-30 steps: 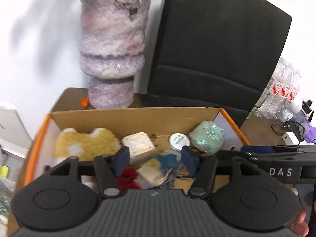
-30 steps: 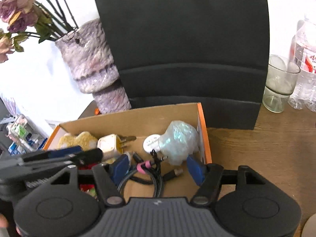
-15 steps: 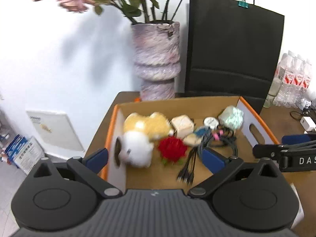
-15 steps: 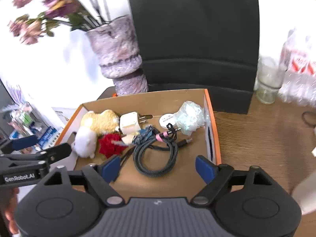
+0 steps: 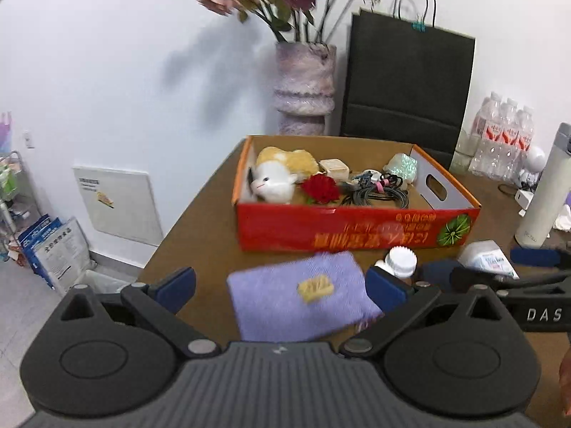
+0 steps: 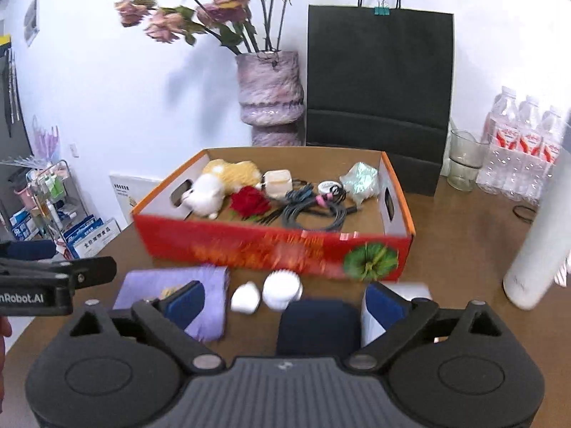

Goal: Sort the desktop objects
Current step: 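Return both grippers to the table over the purple pouch and navy case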

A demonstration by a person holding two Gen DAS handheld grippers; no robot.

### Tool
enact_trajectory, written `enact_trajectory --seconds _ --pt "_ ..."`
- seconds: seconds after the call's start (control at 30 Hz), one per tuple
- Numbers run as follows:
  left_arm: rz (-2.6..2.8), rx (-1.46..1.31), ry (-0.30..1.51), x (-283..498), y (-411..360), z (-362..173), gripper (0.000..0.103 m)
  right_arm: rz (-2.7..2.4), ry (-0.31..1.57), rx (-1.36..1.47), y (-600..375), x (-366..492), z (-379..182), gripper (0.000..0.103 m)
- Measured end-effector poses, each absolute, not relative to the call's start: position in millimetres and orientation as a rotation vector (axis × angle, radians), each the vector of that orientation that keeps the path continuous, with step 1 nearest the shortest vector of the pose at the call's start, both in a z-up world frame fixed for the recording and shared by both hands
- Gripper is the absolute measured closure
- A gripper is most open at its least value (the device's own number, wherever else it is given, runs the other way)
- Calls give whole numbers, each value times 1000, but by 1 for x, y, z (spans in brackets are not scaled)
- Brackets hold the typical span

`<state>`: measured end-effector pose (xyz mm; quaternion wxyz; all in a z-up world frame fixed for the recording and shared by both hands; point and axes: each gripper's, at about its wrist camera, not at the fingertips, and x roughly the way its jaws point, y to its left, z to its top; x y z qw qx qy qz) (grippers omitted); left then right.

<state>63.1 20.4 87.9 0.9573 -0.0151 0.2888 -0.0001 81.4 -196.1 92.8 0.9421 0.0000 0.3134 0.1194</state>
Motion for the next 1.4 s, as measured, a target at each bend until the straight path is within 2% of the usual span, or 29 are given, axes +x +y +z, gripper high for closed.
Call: enact_trajectory --seconds 0.27,0.47,0.77,1.03,1.2,1.27,1.37,1.4 --pt "22 -22 550 -11 15 53 0 239 648 42 -204 3 47 5" --pt "-87 8 583 -43 1 32 0 220 643 70 -221 -34 37 5" --pt "-109 53 613 -35 -14 21 0 173 672 78 -237 -51 25 5" --pt "-108 35 607 -12 -8 25 1 178 675 82 -236 -31 25 5" --pt "-70 -38 611 38 5 40 13 206 659 100 -233 -11 29 6" --pt "-79 -76 627 64 8 43 13 216 662 107 -231 3 29 6" --pt "-91 -115 681 104 10 42 30 218 686 142 -228 28 24 11" --pt "-95 -131 692 115 10 41 31 211 701 149 -227 35 23 12"
